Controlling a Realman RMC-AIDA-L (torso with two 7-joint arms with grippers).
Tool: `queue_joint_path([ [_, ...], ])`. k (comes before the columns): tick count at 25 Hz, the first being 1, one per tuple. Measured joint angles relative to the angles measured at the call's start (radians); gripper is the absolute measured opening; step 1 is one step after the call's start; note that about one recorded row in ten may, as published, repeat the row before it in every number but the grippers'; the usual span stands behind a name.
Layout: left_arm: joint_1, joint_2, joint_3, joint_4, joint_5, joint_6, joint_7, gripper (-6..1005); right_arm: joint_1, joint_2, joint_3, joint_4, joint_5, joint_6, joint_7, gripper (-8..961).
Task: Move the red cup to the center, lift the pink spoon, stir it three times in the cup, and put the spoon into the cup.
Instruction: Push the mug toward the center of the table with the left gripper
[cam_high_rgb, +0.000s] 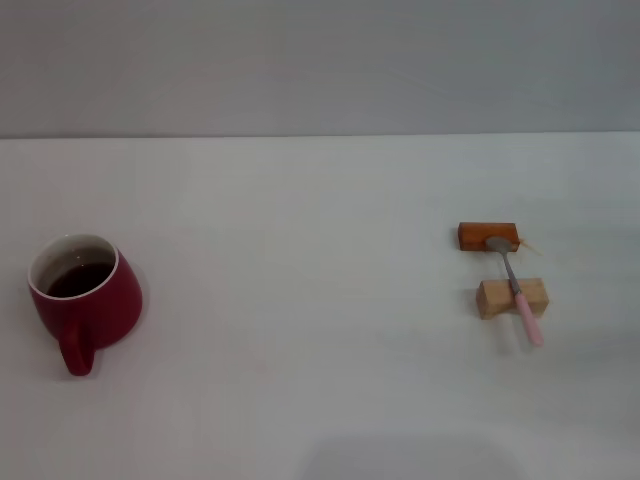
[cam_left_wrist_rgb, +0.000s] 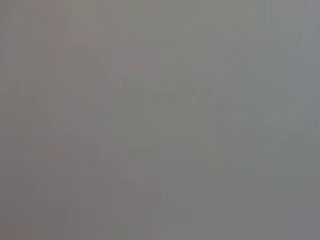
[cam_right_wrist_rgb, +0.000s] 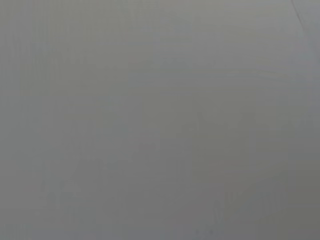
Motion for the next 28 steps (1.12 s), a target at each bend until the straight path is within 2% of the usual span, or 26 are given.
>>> queue_joint_path([
  [23,0.002,0.003,-0.027,0.005,0.005,-0.016,0.002,743,-0.007,0.004,0.003,0.002,0.000,0.002,0.000,713],
  [28,0.026,0.000,-0.026,0.035,0.006,-0.014,0.013,724,-0.017,0.005,0.003,0.002,0.000,0.002,0.000,713],
])
